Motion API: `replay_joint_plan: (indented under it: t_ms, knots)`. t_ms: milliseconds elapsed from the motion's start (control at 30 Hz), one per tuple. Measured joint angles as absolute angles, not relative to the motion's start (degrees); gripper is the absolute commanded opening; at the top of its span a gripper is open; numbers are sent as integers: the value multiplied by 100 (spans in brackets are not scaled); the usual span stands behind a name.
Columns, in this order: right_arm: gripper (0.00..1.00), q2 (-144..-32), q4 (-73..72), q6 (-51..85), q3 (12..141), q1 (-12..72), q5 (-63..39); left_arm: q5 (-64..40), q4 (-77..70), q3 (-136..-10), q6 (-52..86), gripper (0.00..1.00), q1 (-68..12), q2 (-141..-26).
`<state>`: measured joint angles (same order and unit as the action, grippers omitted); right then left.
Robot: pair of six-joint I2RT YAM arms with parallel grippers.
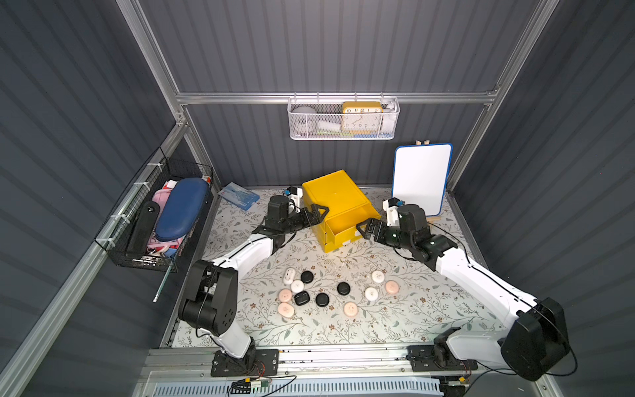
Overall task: Put the bluetooth earphones in the drawer according to color
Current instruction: Open the drawer in the storage box.
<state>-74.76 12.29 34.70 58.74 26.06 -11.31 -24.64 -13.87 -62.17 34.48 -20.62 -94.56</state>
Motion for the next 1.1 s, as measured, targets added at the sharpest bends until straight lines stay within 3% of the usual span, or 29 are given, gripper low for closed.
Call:
replay_joint_plan:
  t_ms: [233,500,800,1100]
  knots:
    - [99,-8267,2838,4016,7509,3188,556,-2279,-1232,-6536,3367,99,-2060,-9686]
    - [98,-9196,4370,4357,8608,3597,1811,-2112,-1122,-6805,3306,99,-2060,-9878]
    - [84,-9327,5251,4532,8978,3896,2661,-2097,-1068,-6993,3277,99,-2021,-10036]
    - [82,-8788,5719,4565,8722,3918,2893,-2097,-1114,-7013,3277,99,-1966,-10068]
